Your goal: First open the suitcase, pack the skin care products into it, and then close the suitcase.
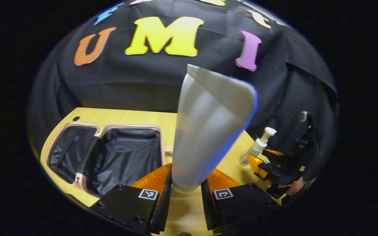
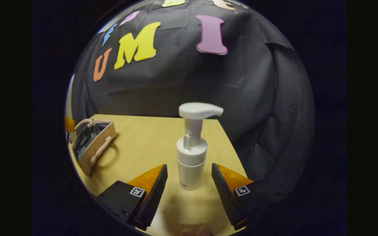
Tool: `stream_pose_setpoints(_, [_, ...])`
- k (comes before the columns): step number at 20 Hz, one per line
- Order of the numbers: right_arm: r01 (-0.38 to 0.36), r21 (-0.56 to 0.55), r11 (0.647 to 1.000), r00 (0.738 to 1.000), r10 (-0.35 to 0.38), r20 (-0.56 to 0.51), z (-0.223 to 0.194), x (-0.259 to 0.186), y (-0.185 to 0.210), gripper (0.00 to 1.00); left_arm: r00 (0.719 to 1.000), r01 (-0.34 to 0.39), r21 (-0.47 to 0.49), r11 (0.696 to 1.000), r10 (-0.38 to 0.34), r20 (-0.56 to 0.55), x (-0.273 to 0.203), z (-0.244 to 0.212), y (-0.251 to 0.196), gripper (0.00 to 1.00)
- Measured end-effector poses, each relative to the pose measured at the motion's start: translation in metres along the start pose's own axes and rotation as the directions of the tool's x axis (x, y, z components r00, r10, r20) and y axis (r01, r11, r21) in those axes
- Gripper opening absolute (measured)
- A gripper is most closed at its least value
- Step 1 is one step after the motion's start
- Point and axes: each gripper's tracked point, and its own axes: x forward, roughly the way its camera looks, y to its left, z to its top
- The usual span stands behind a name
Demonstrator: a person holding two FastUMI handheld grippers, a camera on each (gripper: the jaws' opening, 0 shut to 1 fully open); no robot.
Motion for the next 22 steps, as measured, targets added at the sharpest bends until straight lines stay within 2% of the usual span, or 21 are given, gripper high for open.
stream_pose_setpoints(3, [0.015,0.005,1.0,0.999,-0.015,-0.029,-0.009,0.021,0.002,0.8,0.995,-0.1,-0.068,0.993,0.1,-0.002,-0.026,-0.003,0.051,0.47])
stream_pose_setpoints(4, [0.015,0.006,1.0,0.999,-0.014,-0.033,-0.01,0.025,0.003,0.72,0.992,-0.127,-0.088,0.988,0.127,-0.004,-0.036,-0.003,0.067,0.47])
stream_pose_setpoints(6, [0.021,0.0,1.0,0.999,-0.021,-0.033,-0.01,0.031,0.003,0.67,0.989,-0.15,-0.124,0.981,0.15,-0.012,-0.048,-0.006,0.09,0.47])
stream_pose_setpoints(11, [0.022,-0.045,0.999,0.999,-0.024,-0.035,-0.004,0.043,0.007,0.58,0.994,-0.073,-0.151,0.986,0.06,-0.091,-0.038,-0.021,0.121,0.47])
stream_pose_setpoints(12, [0.019,-0.048,0.999,0.999,-0.021,-0.038,-0.002,0.04,0.009,0.53,0.993,-0.072,-0.161,0.984,0.055,-0.106,-0.032,-0.023,0.129,0.47])
stream_pose_setpoints(14, [0.013,-0.049,0.999,0.998,-0.017,-0.064,-0.002,0.035,0.011,0.49,0.989,-0.072,-0.148,0.986,0.051,-0.138,-0.019,-0.025,0.144,0.48])
stream_pose_setpoints(18, [-0.044,-0.025,0.999,0.997,0.042,-0.06,0.032,-0.015,0.014,0.48,0.973,-0.025,-0.098,0.995,0.002,-0.229,0.017,-0.038,0.158,0.48])
stream_pose_setpoints(22, [-0.105,0.031,0.994,0.993,0.106,-0.042,0.074,-0.08,0.012,0.48,0.951,0.033,-0.125,0.992,-0.07,-0.302,0.048,-0.056,0.155,0.46])
